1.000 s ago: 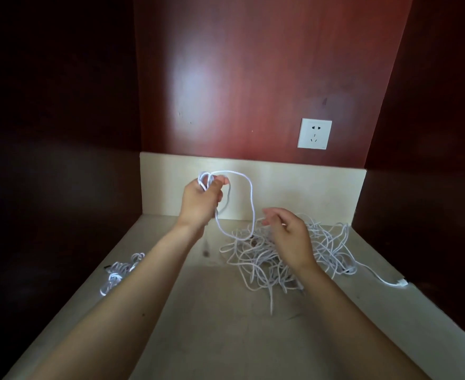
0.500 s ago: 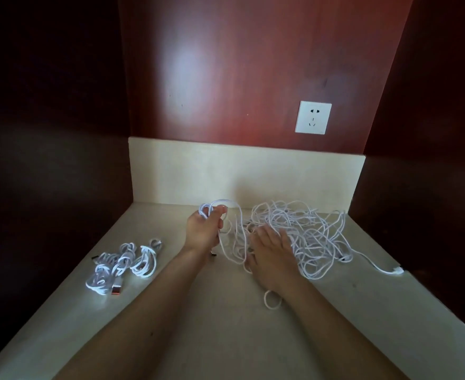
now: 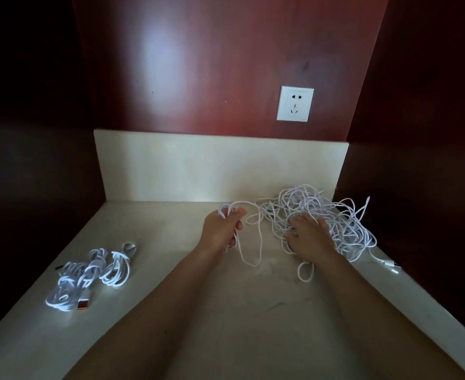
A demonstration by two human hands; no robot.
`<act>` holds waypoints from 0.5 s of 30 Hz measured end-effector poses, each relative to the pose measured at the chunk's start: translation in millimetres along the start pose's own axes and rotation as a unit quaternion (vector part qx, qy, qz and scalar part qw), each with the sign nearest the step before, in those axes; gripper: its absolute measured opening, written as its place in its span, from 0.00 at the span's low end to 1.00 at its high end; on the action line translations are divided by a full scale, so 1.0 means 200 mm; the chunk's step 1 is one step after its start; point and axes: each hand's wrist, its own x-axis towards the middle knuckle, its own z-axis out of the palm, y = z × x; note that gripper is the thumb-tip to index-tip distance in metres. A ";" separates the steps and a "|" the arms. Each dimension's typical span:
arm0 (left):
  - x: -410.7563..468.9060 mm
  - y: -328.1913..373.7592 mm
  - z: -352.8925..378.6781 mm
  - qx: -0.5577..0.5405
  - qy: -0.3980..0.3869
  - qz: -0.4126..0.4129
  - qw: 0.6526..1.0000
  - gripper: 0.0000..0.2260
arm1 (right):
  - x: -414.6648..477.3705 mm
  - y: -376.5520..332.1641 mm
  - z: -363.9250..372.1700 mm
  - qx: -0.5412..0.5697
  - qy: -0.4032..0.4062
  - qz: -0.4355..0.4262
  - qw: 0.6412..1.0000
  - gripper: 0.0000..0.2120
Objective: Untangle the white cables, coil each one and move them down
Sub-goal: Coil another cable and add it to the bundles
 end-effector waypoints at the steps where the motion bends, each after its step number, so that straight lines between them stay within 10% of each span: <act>1: 0.00 0.00 -0.02 0.022 -0.003 0.007 1.000 0.11 | 0.00 -0.04 -0.03 0.070 0.017 0.013 0.997 0.19; 6: -0.01 0.00 -0.18 0.154 0.004 0.071 0.986 0.13 | -0.07 -0.43 -0.14 0.389 0.128 -0.081 0.909 0.13; 15: -0.15 0.03 -0.40 0.148 -0.052 0.049 0.986 0.17 | -0.13 -0.74 -0.01 0.554 0.080 -0.151 0.815 0.06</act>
